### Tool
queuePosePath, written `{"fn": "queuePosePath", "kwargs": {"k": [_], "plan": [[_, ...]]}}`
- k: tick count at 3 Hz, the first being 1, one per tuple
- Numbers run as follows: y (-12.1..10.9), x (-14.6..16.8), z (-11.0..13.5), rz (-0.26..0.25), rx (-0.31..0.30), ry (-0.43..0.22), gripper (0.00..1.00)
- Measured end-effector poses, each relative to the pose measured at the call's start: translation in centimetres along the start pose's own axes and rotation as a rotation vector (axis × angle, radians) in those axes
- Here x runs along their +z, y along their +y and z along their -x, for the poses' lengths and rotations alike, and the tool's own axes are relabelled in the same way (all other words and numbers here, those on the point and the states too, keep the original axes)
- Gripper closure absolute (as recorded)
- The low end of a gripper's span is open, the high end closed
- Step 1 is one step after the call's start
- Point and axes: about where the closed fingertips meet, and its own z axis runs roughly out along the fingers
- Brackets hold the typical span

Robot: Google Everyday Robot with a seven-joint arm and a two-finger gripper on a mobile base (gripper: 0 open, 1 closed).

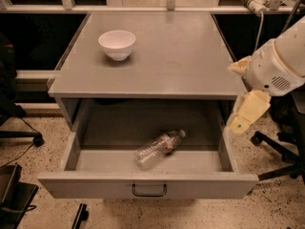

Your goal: Pick water bottle from top drawer and place on counter

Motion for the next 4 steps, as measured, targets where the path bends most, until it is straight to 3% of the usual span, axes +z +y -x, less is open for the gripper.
{"fn": "queuePosePath", "kwargs": {"k": [1,2,3,4], "plan": [[-0.1,0.2,0.0,0.004,0.003,-0.005,0.0],[0.6,2.0,-0.3,0.016,0.007,-0.061,0.0],[1.4,6.2,-0.3,0.025,-0.014,-0.19,0.0],[0.6,10.5,0.9,0.02,-0.085,-0.303,0.0]]}}
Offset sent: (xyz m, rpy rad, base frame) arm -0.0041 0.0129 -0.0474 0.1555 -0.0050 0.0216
